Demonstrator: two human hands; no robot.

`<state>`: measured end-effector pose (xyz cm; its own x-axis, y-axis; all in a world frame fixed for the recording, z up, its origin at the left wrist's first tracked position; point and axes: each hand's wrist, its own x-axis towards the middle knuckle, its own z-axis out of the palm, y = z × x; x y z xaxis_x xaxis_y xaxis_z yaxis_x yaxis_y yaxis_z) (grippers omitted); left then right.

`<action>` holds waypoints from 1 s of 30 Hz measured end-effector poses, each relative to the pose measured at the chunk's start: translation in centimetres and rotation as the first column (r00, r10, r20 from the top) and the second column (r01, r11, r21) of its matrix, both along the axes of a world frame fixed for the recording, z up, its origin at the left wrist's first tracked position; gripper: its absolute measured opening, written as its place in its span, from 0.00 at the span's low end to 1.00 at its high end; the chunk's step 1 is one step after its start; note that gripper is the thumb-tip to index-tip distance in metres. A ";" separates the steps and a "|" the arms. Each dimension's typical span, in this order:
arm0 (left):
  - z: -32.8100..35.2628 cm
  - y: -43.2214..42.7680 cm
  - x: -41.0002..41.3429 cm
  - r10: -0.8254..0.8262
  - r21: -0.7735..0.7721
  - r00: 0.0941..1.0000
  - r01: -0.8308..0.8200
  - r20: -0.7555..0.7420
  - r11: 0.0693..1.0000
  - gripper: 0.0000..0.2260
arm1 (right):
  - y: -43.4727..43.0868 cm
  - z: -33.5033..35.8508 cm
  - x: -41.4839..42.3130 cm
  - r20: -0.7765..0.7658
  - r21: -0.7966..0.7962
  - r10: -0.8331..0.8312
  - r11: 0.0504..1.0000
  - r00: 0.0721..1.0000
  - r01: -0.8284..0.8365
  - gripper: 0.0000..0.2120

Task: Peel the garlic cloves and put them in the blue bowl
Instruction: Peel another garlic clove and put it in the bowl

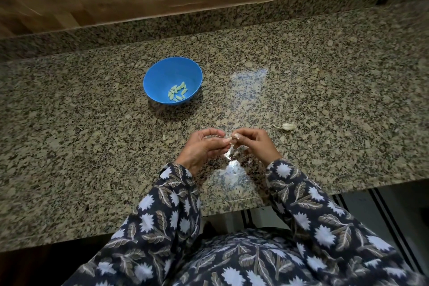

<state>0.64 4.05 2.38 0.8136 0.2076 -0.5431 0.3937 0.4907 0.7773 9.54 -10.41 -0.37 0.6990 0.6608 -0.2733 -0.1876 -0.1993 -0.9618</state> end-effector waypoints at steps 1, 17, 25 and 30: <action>-0.1 0.0 0.0 0.010 0.027 1.000 -0.011 0.009 1.000 0.08 | 0.0 0.0 -0.2 -0.029 0.008 -0.031 0.999 0.999 0.031 0.06; -1.5 -0.8 -0.4 -0.036 0.576 0.997 -0.011 0.070 0.817 0.18 | 0.2 0.0 -1.8 -0.029 -0.002 -0.052 0.999 0.998 0.052 0.04; -1.4 -0.9 -0.7 0.027 0.518 0.996 -0.069 0.089 0.853 0.10 | 0.3 0.1 -1.9 -0.126 0.015 -0.106 0.994 0.986 0.109 0.05; -1.4 -1.1 -0.6 0.001 0.585 0.997 -0.049 0.083 0.810 0.13 | 0.4 0.0 -1.9 -0.025 -0.028 -0.112 0.993 0.993 0.111 0.08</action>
